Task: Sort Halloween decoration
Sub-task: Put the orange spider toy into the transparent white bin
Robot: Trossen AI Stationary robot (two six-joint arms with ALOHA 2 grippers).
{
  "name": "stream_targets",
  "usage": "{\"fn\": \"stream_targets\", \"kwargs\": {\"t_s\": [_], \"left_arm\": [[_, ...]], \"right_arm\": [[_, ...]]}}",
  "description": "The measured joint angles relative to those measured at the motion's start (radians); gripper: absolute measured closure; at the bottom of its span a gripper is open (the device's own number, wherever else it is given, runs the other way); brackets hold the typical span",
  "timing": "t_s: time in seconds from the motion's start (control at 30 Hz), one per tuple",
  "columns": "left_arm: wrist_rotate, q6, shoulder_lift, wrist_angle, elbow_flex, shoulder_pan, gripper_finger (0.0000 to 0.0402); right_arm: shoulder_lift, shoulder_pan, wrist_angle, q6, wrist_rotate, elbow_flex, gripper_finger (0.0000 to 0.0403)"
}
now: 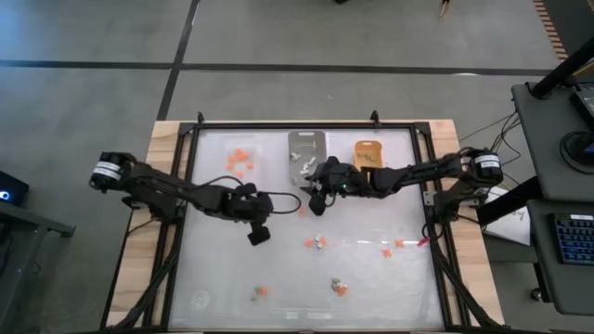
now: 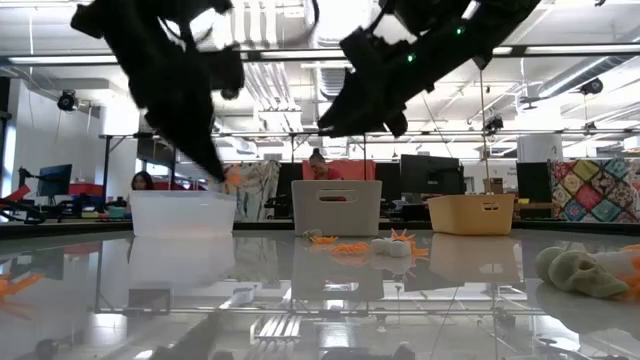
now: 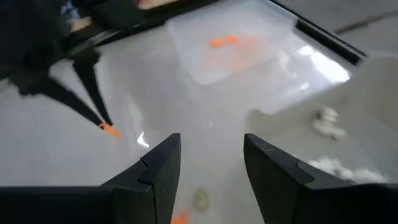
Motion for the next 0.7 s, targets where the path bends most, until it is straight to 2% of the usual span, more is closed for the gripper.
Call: {"fn": "stream_targets", "kwargs": {"t_s": [0.2,0.33,0.7], "left_arm": [[0.009,0.131,-0.092,0.249,-0.064,-0.007,0.0402],[0.012,0.16,-0.126,0.333,-0.091,-0.012,0.0401],[0.02,0.204,-0.096,0.515,-0.097,-0.016,0.0401]], "right_arm": [[-0.001,0.092,0.081,-0.169,-0.013,0.0,0.0236],[-0.001,0.145,0.116,-0.26,-0.052,0.0,0.0236],[-0.001,0.169,0.144,-0.278,-0.052,0.0,0.0236]]}}
